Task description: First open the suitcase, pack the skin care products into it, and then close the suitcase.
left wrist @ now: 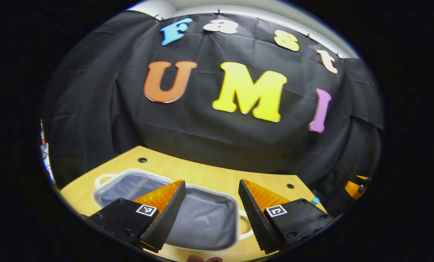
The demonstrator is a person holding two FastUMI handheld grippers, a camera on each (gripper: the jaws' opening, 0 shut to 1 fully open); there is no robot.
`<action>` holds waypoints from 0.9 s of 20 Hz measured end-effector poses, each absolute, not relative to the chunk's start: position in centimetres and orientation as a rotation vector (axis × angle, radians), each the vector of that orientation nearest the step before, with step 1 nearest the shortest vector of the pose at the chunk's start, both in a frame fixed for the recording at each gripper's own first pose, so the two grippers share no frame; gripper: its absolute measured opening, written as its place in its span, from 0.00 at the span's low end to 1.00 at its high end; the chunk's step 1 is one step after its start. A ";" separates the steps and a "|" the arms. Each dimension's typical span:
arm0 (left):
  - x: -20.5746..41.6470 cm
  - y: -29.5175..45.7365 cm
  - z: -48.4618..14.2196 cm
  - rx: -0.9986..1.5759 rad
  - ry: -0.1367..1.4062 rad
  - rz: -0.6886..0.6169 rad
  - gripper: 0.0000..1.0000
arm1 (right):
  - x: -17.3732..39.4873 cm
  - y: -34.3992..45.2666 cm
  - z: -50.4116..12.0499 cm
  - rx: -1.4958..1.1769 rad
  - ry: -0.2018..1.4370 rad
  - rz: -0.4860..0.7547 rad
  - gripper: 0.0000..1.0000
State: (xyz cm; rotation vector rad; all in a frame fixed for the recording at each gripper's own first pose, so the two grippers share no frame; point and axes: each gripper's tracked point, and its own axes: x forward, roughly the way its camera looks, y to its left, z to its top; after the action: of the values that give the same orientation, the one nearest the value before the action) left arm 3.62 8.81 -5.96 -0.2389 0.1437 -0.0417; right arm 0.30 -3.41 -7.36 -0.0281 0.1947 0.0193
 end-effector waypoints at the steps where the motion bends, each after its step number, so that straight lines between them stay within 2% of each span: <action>1: 3.6 6.1 -6.6 -0.215 0.158 -0.078 0.93 | 0.3 -3.9 -7.8 -0.031 0.205 0.023 0.81; 5: 3.3 -3.1 -9.9 -0.157 0.227 -0.210 0.93 | 0.1 -5.6 -9.5 -0.031 0.241 0.034 0.81; 12: 4.1 -13.2 -16.4 -0.131 0.341 -0.319 0.93 | -0.4 -8.6 -11.5 -0.034 0.299 0.015 0.80; 18: 7.7 -15.5 -21.9 -0.094 0.404 -0.286 0.94 | -1.4 -10.4 -14.0 -0.067 0.359 0.009 0.81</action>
State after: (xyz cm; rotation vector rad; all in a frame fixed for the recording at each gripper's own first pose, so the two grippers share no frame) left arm 7.72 -15.50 -21.88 -0.0943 0.4043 -0.2856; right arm -1.38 -10.41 -13.96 -0.0673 0.3588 0.0090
